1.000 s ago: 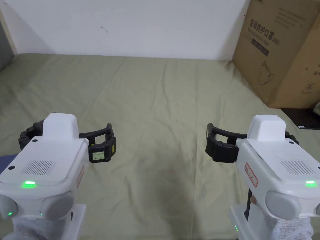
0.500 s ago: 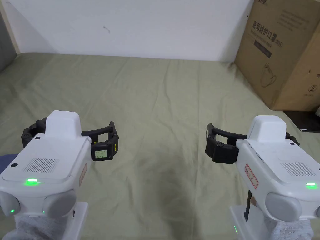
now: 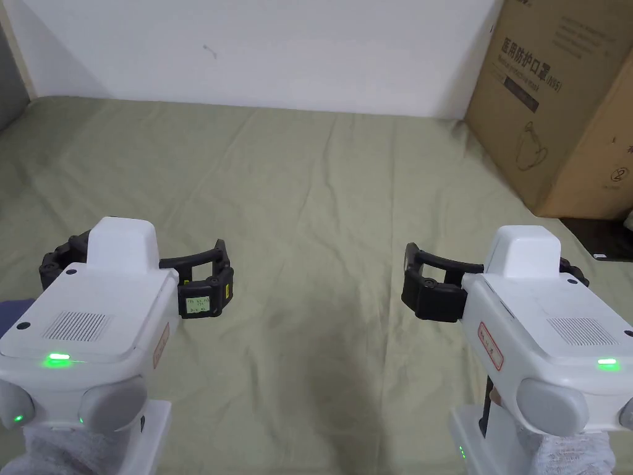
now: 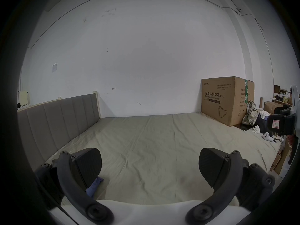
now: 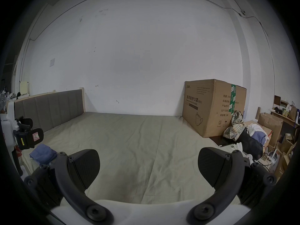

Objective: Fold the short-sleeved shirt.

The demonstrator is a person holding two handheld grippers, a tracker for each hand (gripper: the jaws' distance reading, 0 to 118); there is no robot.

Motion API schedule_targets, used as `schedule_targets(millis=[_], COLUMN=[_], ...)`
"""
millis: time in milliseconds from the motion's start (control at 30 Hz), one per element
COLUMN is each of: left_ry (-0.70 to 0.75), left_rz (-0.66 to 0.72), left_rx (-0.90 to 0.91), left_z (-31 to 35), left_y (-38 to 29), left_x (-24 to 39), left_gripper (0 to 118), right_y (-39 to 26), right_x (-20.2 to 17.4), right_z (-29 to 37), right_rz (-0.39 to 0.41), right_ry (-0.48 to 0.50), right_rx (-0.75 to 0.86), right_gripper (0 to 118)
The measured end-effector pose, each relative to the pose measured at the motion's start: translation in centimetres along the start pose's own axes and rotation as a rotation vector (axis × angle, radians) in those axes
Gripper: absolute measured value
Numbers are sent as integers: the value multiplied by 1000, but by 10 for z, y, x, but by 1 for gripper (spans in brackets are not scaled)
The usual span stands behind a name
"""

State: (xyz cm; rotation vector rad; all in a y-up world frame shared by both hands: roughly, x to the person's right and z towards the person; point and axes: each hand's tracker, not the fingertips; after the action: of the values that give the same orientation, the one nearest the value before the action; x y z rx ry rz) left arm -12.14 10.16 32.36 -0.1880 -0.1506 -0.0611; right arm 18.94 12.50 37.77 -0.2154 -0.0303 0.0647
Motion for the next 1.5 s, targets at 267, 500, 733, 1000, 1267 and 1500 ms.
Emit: schedule_targets(millis=[267, 500, 733, 1000, 1267, 1500], left_ry=[-13, 86, 55, 57, 75, 140], left_rz=[19, 154, 141, 157, 179, 173], left_rx=[9, -365, -584, -634, -642, -572], left_z=[-5, -37, -36, -58, -123, -225], left_y=[7, -11, -78, -103, -90, -91], left_x=[2, 5, 13, 8, -12, -32], left_gripper=[118, 118, 118, 118, 118, 118], right_y=[11, 3, -57, -77, -77, -109], right_x=[8, 20, -12, -16, -14, 38], right_z=[-14, -74, -79, -106, -161, -249], right_rz=[0, -181, -257, -239, -61, -191], right_ry=[7, -77, -64, -96, -156, -136], right_rx=[-85, -730, -879, -904, -806, -683], right_gripper=[118, 113, 111, 111, 111, 111])
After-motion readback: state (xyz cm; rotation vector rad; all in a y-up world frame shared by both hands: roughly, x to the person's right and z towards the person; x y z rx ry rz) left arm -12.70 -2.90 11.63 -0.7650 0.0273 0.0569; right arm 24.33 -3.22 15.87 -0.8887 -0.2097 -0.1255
